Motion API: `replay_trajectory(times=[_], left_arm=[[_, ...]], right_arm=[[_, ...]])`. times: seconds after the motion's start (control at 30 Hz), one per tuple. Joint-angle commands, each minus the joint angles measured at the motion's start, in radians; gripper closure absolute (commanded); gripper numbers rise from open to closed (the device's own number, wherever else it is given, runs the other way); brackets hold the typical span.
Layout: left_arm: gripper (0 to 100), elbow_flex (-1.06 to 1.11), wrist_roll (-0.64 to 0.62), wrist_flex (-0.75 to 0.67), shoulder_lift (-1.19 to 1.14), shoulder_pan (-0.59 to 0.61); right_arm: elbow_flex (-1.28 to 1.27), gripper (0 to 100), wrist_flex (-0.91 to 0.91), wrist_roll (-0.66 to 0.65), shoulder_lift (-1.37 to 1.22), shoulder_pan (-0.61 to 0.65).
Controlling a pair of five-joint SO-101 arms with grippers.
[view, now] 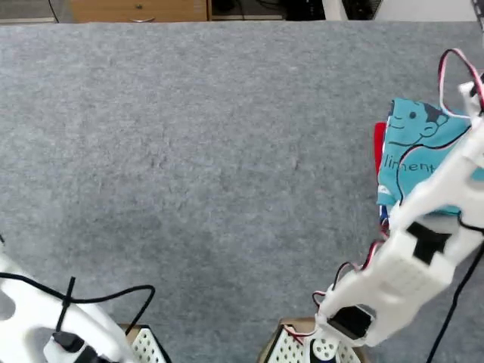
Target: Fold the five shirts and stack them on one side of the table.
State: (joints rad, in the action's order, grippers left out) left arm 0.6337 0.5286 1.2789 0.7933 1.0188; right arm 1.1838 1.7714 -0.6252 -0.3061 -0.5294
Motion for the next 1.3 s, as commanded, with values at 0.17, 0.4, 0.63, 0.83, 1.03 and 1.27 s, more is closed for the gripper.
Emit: replay_trajectory(times=[0.17, 0.4, 0.63, 0.83, 1.03, 1.27], left_arm=[[98, 0.049, -0.005, 0.008, 0.068, -0.104], [98, 0.083, -0.117, 0.011, 0.139, -0.238], [98, 0.155, -0.152, 0.011, 0.275, -0.408], [98, 0.275, -0.155, 0.008, 0.453, -0.485], [98, 0.420, -0.155, 0.002, 0.671, -0.534], [98, 0.552, -0.199, 0.002, 0.906, -0.585]], right_arm=[[-0.650, 99.7, 0.015, 0.104, 0.464, 0.031], [-1.064, 99.7, 0.011, 0.170, 0.837, 0.099], [-1.437, 99.6, -0.011, 0.328, 1.102, 0.240], [-1.659, 99.6, -0.084, 0.531, 1.271, 0.275], [-1.825, 99.6, -0.175, 0.618, 1.437, 0.277], [-2.040, 99.6, -0.247, 0.629, 1.629, 0.278]])
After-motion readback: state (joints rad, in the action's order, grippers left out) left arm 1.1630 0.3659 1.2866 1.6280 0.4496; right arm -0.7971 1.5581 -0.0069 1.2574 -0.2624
